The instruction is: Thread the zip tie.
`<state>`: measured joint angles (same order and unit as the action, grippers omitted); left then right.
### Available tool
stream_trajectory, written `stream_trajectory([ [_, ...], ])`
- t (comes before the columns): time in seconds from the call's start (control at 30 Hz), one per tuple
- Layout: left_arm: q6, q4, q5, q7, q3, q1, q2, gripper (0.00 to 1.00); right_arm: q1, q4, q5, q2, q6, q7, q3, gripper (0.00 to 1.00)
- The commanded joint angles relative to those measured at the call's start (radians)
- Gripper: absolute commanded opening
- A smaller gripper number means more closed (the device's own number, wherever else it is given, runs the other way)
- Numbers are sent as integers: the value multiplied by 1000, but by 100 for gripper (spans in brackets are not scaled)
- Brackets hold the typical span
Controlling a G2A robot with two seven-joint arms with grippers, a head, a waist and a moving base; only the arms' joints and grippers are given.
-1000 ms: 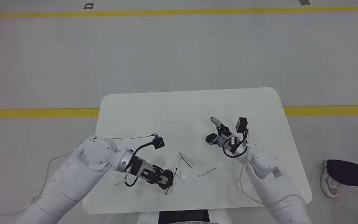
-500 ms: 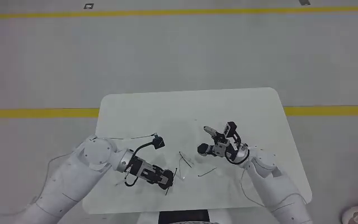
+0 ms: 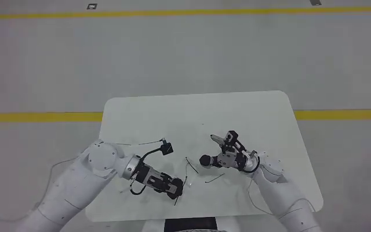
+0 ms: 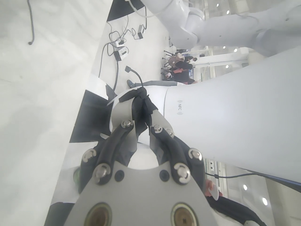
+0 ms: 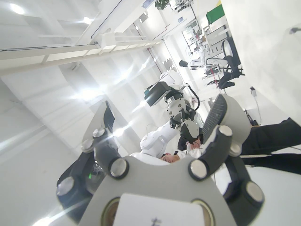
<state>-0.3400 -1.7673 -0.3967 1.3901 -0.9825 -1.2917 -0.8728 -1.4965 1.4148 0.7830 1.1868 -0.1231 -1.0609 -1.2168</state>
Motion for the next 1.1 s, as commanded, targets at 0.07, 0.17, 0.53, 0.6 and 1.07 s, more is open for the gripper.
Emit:
stream_trajectory([
  [0.07,0,3,-68,0,21,5,10,0,19,-38,43,4,-14,-71,26,100],
  [0.17,0,11,-91,0,43,10,18,0,29,-61,100,8,-35,-142,47,100],
  [0.53,6,40,-70,-20,73,20,26,0,28,-70,122,10,-45,-128,56,100],
  [0.6,14,57,-58,-39,81,15,26,0,29,-73,99,9,-28,-122,60,100],
  [1.07,0,85,-91,-16,77,-3,25,0,35,-79,46,7,102,-225,82,100],
])
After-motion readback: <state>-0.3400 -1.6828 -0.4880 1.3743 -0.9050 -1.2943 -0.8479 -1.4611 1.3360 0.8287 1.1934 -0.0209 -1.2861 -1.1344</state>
